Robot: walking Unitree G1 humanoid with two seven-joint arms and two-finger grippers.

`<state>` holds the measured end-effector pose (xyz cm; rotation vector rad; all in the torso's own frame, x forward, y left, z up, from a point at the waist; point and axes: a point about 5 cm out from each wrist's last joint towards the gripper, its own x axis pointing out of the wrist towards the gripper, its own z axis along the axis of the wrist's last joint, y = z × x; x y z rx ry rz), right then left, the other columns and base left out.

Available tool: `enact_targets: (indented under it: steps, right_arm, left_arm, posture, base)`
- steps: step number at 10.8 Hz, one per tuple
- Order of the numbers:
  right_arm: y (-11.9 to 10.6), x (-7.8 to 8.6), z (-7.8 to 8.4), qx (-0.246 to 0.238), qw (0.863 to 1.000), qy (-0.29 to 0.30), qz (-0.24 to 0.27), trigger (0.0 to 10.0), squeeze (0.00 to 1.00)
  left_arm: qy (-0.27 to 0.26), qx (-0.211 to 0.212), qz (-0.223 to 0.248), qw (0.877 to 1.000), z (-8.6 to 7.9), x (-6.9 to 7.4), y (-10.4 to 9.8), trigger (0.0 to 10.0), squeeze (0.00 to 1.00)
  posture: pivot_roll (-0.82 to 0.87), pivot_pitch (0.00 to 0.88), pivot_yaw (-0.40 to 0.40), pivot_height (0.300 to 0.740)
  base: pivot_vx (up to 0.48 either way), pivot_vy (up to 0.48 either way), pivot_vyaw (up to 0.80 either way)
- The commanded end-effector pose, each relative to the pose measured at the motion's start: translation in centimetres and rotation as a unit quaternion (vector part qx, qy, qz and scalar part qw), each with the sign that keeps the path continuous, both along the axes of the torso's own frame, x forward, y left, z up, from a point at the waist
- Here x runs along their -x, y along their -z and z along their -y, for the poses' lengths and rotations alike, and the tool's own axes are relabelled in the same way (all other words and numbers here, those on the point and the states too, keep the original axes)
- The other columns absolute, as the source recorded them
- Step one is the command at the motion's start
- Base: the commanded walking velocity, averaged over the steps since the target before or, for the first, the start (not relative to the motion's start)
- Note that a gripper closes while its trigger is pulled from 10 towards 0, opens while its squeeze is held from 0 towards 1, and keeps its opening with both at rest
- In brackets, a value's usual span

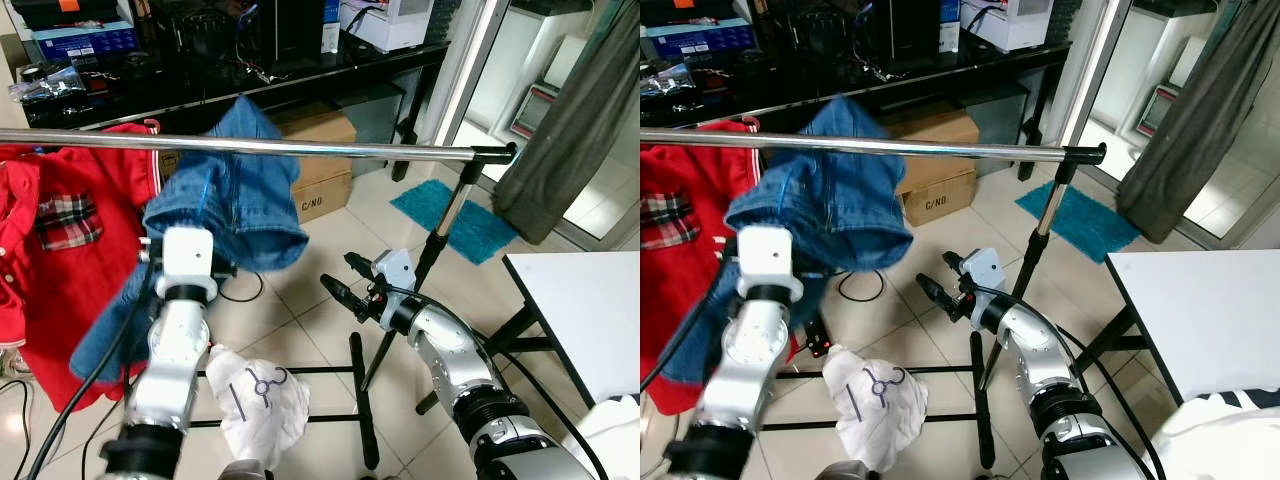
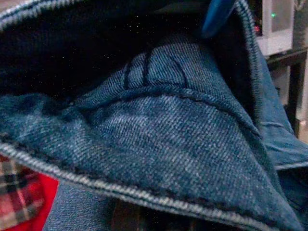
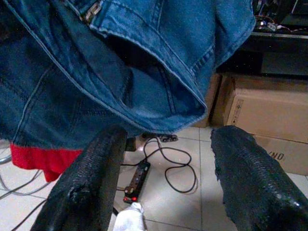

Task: Hang hanger

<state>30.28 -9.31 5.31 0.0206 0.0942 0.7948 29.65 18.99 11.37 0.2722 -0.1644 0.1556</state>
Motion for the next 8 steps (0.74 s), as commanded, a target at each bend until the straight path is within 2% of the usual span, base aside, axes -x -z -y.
enact_targets:
  steps: [1,5,6,8]
  right_arm:
    - [-0.1,-0.2,0.4,0.003,1.0,0.006,0.004,10.0,0.0]
    - [-0.9,-0.5,0.0,0.002,1.0,-0.003,0.02,10.0,0.0]
    - [-1.6,-0.6,-0.5,-0.003,0.999,-0.015,0.039,10.0,0.0]
    - [-3.0,-0.9,-1.2,-0.015,0.997,-0.033,0.061,10.0,0.0]
  left_arm:
    - [-0.001,0.004,0.033,0.999,-0.6,-0.7,-2.0,10.0,0.0]
    - [0.026,0.019,0.018,0.999,-2.0,-1.8,-3.3,10.0,0.0]
    - [0.033,0.003,0.021,0.999,-2.4,-2.1,-3.9,10.0,0.0]
    - [0.031,0.024,0.018,0.999,-3.1,-2.3,-4.3,10.0,0.0]
  posture:
    - [0.18,0.0,-0.031,0.74]
    - [0.18,0.0,-0.029,0.74]
    - [0.18,0.0,-0.029,0.74]
    - [0.18,0.0,-0.032,0.74]
  base:
    - [0.0,0.0,0.0]
    - [0.0,0.0,0.0]
    - [0.0,0.0,0.0]
    - [0.0,0.0,0.0]
